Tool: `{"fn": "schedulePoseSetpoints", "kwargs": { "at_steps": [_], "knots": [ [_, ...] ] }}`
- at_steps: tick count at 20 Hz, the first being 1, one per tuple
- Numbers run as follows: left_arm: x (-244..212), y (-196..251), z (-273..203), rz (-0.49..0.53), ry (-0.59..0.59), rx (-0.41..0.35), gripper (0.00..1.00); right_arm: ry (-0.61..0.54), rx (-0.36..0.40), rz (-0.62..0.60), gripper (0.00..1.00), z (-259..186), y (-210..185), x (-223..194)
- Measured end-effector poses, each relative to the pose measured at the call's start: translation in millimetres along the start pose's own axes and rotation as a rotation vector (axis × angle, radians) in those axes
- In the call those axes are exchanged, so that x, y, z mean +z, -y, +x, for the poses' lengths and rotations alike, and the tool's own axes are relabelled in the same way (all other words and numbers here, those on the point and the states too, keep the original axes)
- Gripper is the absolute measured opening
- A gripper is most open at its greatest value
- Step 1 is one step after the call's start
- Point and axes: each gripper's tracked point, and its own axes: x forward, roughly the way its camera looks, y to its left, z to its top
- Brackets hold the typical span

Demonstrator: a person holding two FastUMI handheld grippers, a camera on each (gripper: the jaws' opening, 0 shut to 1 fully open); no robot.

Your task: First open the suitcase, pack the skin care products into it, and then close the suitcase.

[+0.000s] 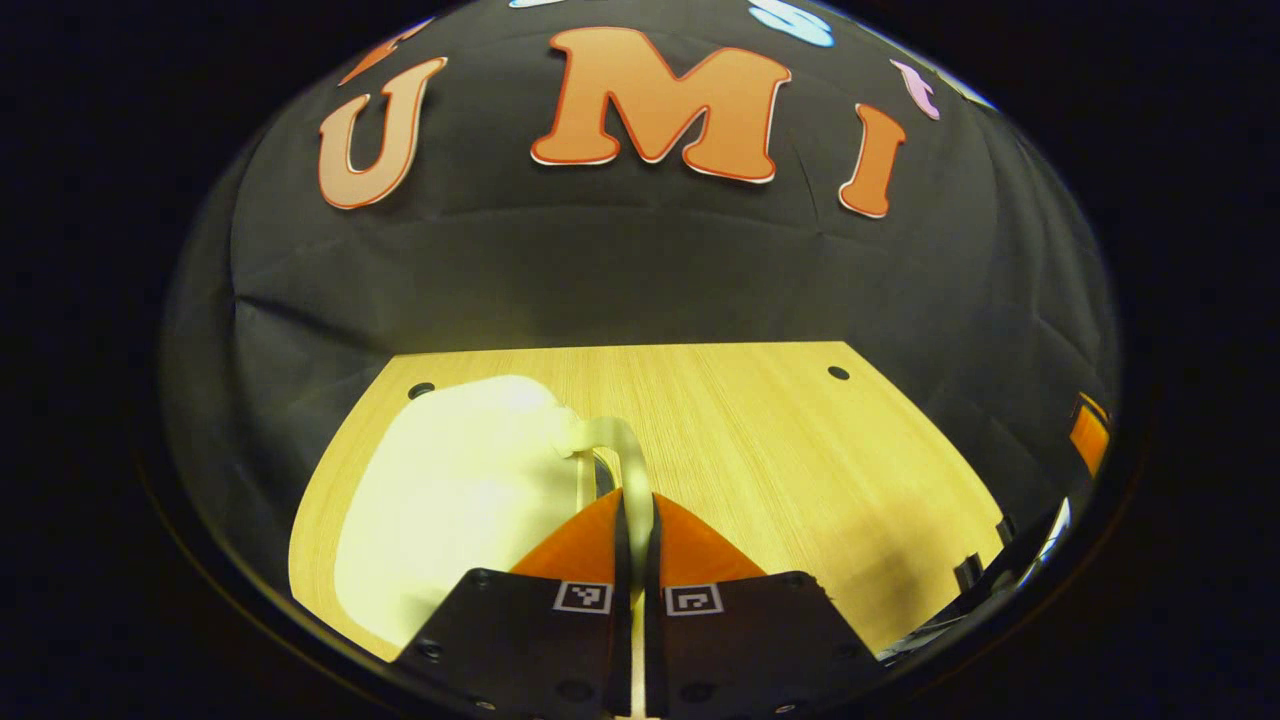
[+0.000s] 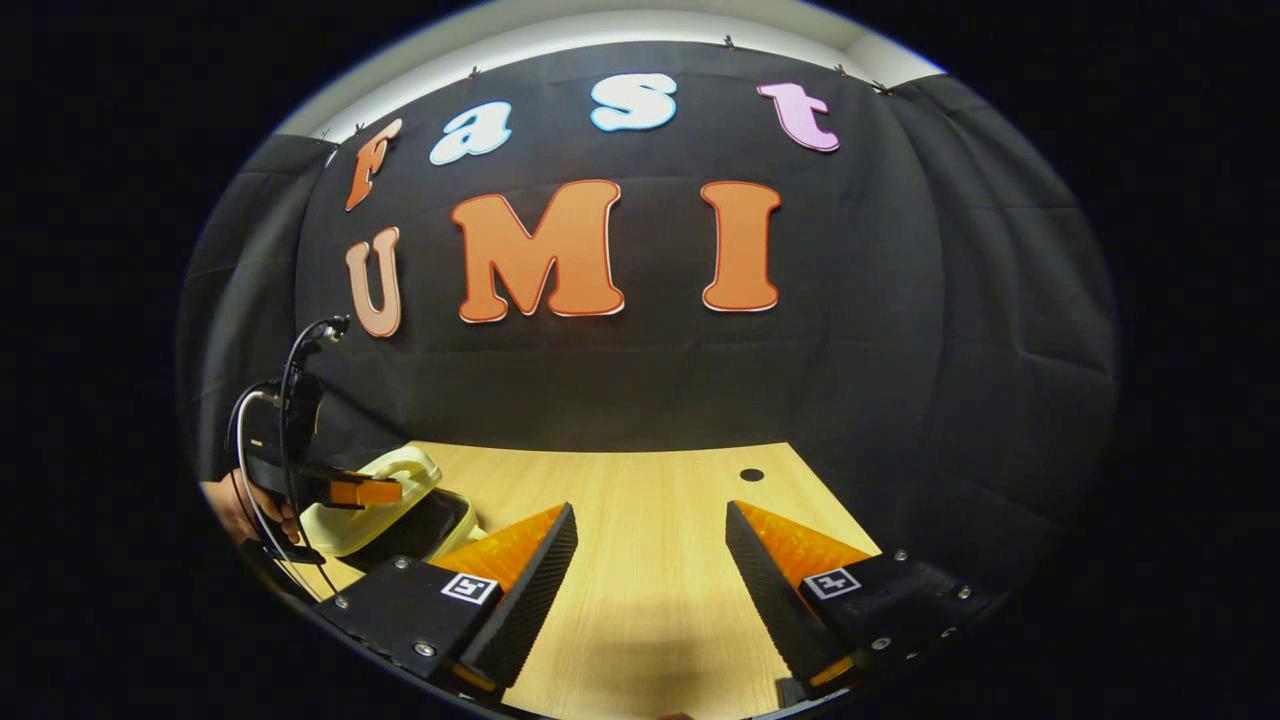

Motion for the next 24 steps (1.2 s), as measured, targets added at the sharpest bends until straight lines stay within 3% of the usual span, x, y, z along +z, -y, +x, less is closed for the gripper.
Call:
{"fn": "schedulePoseSetpoints", "kwargs": {
  "at_steps": [7, 11, 13, 14, 18, 19, 21, 24],
  "knots": [
    [-56, 37, 40, 0.052, -0.098, -0.012, 0.05, -0.036, -0.01, 0.011, 0.95, 1, 6, -16],
    [-79, 49, 57, 0.13, -0.142, -0.01, 0.09, -0.05, 0.0, 0.015, 0.95, 2, -1, -22],
    [-75, 57, 55, 0.117, -0.122, -0.023, 0.23, -0.049, 0.006, 0.009, 0.95, 2, -6, -22],
    [-68, 57, 49, 0.116, -0.093, -0.022, 0.23, -0.044, 0.017, 0.007, 0.95, 1, -9, -21],
    [-17, 58, 16, 0.108, 0.064, 0.006, 0.59, -0.017, 0.027, -0.02, 0.95, 2, -18, -12],
    [-2, 60, 5, 0.094, 0.116, 0.0, 0.73, -0.009, 0.036, -0.02, 0.95, 3, -22, -9],
    [32, 64, -22, 0.076, 0.224, 0.003, 0.89, 0.026, 0.054, -0.023, 0.95, 4, -31, 3],
    [77, 62, -63, 0.078, 0.369, 0.037, 0.93, 0.109, 0.071, -0.046, 0.95, 6, -42, 26]
  ]
}}
